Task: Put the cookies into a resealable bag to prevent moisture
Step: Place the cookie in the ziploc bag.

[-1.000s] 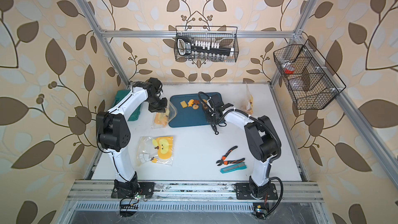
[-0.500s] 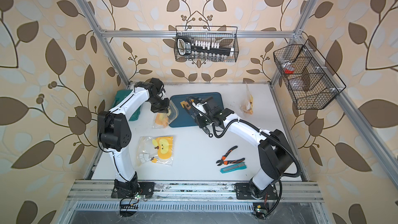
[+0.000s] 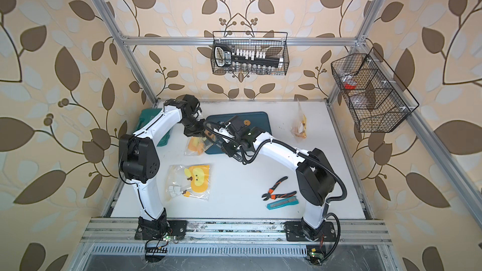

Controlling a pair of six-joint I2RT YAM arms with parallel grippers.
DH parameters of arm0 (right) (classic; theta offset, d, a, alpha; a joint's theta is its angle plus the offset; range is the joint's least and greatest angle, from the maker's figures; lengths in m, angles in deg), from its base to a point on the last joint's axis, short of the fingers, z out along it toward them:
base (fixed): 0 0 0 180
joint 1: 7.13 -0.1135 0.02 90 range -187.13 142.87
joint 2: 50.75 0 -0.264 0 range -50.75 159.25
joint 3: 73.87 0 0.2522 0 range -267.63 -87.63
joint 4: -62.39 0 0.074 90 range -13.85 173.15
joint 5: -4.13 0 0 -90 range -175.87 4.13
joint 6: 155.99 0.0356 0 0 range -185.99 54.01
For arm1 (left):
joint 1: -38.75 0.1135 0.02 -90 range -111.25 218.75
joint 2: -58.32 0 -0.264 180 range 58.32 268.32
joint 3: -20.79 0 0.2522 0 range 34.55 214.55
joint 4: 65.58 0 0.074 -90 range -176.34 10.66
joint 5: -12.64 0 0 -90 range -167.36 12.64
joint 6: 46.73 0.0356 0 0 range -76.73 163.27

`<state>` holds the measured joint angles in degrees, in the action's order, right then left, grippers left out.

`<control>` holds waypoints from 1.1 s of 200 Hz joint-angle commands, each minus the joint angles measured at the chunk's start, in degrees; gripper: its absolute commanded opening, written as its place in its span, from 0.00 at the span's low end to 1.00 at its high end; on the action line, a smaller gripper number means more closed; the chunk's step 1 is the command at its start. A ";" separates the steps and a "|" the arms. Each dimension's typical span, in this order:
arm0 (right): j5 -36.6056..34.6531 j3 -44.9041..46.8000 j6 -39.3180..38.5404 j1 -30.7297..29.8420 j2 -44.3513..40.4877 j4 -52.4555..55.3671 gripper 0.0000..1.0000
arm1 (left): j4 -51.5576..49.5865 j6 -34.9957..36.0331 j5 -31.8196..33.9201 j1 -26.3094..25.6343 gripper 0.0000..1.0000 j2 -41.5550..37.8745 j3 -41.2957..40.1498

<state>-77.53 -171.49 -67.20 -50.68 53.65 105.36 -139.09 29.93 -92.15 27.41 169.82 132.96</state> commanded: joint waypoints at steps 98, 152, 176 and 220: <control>-6.77 -8.48 -6.69 -3.64 4.91 9.42 0.40 | 0.02 1.48 -1.22 -0.63 0.00 -1.29 -0.32; -7.71 -6.50 -5.35 -3.87 1.87 6.71 0.53 | -0.11 1.62 -0.57 -0.59 0.00 -1.68 -0.29; -8.38 -2.03 -3.44 -3.85 -3.13 1.90 0.52 | -0.11 1.61 -0.93 -0.61 0.00 -1.55 -0.31; -11.99 10.02 2.75 -3.65 -13.58 -5.89 0.51 | -0.55 1.00 2.56 -0.55 0.00 -2.14 -0.24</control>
<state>-86.86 -167.60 -68.97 -54.26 46.46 106.02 -139.09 30.89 -91.84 27.41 169.82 132.92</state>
